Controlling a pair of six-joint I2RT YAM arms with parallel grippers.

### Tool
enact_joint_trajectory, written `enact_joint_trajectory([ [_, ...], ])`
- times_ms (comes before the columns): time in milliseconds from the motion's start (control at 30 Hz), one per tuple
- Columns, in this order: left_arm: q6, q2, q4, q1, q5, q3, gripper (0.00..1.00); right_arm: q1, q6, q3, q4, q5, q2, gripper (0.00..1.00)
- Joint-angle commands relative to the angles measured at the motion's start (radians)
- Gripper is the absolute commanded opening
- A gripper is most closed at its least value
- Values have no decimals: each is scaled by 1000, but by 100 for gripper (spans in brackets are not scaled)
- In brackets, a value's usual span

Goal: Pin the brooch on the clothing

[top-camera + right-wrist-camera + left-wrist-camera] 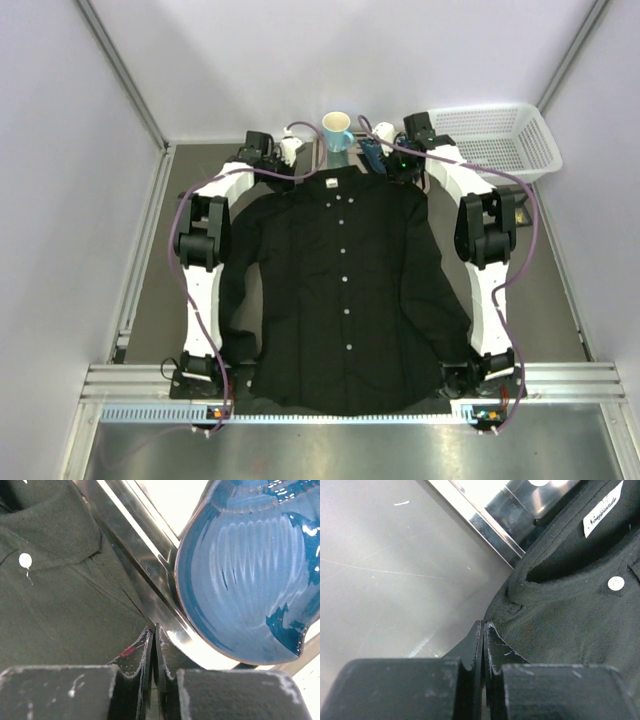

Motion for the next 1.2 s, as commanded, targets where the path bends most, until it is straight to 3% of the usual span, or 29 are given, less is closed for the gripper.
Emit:
enact_joint_trajectory([
  [0, -75, 18, 71, 14, -62, 59, 0, -9, 35, 98, 32, 64, 12, 5],
  [33, -83, 19, 91, 16, -71, 60, 0, -8, 36, 104, 32, 71, 10, 9],
  [200, -135, 30, 110, 22, -84, 94, 1, -11, 42, 119, 37, 106, -4, 10],
  [233, -137, 33, 107, 22, -84, 103, 3, -11, 44, 119, 37, 111, -5, 24],
  [267, -140, 33, 102, 22, -90, 114, 16, -11, 45, 119, 35, 126, -5, 41],
  [333, -135, 24, 73, 25, -117, 132, 31, -9, 53, 113, 34, 151, -16, 62],
  [367, -137, 15, 52, 37, -118, 142, 47, -11, 50, 106, 27, 166, -45, 64],
  [467, -130, -59, -76, 86, -49, 134, 62, -12, 24, 32, -24, 157, -164, 71],
  [500, -94, -82, -169, 98, -38, 125, 76, -12, 4, -21, -51, 145, -200, 75],
  [533, -75, -135, -209, 112, -35, 110, 77, -11, -11, -51, -80, 130, -233, 81],
  [633, -13, -255, -339, 169, -29, 1, 79, -14, -76, -178, -260, 90, -375, 87],
  [733, 61, -379, -410, 241, -39, -146, 79, -47, -93, -319, -440, 76, -490, 91],
  [867, 91, -519, -380, 244, -19, -367, 79, -132, -120, -489, -624, 45, -588, 91],
  [1067, 38, -573, -325, 246, 39, -463, 78, -190, -174, -793, -628, 80, -673, 85],
  [1167, 28, -565, -318, 243, 59, -460, 77, -192, -130, -847, -602, 82, -627, 80],
])
